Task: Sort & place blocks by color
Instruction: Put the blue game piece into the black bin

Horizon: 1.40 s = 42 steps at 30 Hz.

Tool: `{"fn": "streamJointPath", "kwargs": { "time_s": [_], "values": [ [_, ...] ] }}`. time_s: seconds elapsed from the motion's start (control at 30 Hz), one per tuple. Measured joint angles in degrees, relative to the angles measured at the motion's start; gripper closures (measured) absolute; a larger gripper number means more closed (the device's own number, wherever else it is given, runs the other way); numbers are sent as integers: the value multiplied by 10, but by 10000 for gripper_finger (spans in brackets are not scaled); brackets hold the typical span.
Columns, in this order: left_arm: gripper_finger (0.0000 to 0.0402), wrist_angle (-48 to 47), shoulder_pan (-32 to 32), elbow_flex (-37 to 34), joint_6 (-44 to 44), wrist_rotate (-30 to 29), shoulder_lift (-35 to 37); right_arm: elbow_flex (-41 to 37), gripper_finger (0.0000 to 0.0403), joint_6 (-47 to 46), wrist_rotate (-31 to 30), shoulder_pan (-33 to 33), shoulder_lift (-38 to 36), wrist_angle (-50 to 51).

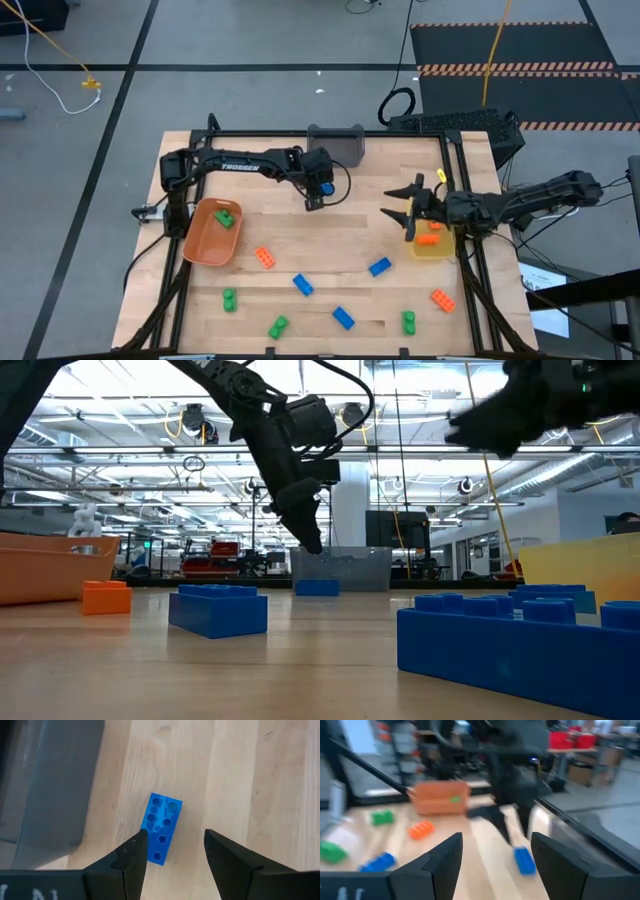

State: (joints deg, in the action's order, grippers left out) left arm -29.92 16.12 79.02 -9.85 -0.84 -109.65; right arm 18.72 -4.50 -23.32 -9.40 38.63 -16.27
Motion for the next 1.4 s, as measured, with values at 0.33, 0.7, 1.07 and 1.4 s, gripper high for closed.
{"fn": "streamJointPath", "kwargs": {
  "time_s": [0.33,0.7,1.07,1.4],
  "values": [
    [197,-48,6,0,13,15,0,-38,177,-67,-11,59,5,2],
    [197,-22,-12,0,28,20,8,-34,177,-44,-5,77,14,-88],
    [197,-7,-3,0,36,44,7,-34,177,-38,-6,77,21,-36],
    [197,2,0,0,36,49,7,-34,177,-33,-9,94,26,-56]
  ]
}}
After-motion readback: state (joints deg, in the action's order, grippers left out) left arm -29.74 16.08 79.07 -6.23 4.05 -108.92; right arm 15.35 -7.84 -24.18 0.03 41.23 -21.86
